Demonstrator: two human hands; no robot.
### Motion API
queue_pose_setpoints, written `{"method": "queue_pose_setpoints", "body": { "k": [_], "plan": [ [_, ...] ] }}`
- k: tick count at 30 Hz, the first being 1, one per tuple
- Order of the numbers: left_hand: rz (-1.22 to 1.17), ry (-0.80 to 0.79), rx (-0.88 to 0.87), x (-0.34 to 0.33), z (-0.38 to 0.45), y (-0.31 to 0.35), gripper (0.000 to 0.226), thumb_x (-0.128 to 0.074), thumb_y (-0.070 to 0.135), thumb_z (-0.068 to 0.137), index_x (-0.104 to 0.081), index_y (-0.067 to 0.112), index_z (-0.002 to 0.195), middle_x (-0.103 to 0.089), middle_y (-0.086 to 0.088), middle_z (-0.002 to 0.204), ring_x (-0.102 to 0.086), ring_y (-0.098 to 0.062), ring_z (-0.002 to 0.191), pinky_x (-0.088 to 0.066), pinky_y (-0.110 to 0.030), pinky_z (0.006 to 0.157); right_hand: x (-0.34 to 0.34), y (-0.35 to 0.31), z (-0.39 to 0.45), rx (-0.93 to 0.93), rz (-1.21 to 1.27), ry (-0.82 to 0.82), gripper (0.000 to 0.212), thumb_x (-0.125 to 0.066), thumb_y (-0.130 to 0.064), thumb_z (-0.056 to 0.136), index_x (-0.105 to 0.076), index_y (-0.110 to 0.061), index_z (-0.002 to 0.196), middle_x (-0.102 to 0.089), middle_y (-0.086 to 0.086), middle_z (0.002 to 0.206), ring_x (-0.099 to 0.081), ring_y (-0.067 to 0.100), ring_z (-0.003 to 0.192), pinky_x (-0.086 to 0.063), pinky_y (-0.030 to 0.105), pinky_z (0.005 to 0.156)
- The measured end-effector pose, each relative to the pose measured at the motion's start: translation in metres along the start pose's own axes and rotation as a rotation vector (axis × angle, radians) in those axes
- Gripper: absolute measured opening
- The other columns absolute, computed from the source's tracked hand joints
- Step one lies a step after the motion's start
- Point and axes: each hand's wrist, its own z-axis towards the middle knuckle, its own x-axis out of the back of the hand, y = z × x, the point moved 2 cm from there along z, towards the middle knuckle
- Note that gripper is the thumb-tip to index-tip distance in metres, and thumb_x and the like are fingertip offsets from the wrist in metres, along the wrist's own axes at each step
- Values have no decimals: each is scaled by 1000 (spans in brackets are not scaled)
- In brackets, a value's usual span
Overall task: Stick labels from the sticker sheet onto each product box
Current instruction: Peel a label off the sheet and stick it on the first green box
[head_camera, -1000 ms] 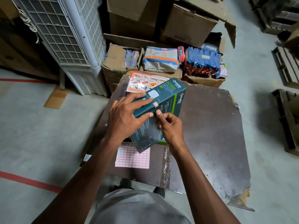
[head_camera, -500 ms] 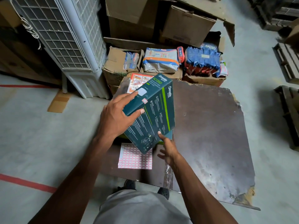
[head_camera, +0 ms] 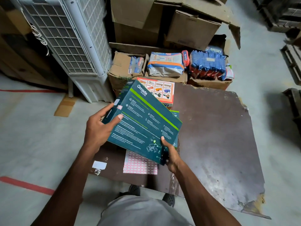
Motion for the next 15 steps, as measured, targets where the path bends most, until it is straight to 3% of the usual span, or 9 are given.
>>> {"method": "queue_pose_setpoints", "body": {
  "k": [2,5,7,10,12,15],
  "plan": [
    [-78,25,37,5,-1,-6,48,-80,25,86,-67,30,132,-75,12,117,-72,-9,105,-59,-29,86,10,-3,0,65,8,-15,46,-73,-48,89,-68,-21,127,-79,5,112,-76,26,101,-63,39,80],
    [-194,79,110,6,1,-22,41,-77,19,89,-69,23,129,-76,5,115,-72,-6,99,-58,-19,81,26,-17,-4,173,-18,7,43,-66,-41,96,-64,-19,133,-76,7,119,-77,24,100,-62,33,70],
    [-273,90,191,2,2,-38,41,-75,17,91,-68,21,130,-76,-1,117,-72,-10,99,-59,-27,89,38,-28,-7,227,-42,39,37,-64,-38,99,-64,-19,131,-77,6,117,-77,21,95,-60,28,65],
    [-339,88,292,-8,5,-66,43,-72,20,93,-64,17,134,-74,-5,122,-68,-23,115,-52,-45,105,51,-41,-5,258,-133,71,29,-59,-38,102,-64,-23,127,-79,-1,105,-76,10,78,-55,22,55],
    [-344,67,319,-18,7,-77,36,-69,21,95,-66,20,131,-74,-4,121,-68,-22,113,-51,-45,106,58,-46,1,261,-181,104,28,-59,-41,102,-64,-26,125,-79,-4,100,-75,10,77,-55,23,57],
    [-324,-16,349,-31,14,-89,33,-60,23,101,-63,25,134,-76,9,111,-70,-11,103,-53,-35,98,61,-52,12,282,-202,172,28,-61,-41,101,-66,-22,122,-77,-1,98,-73,16,79,-55,27,63]
  ]
}}
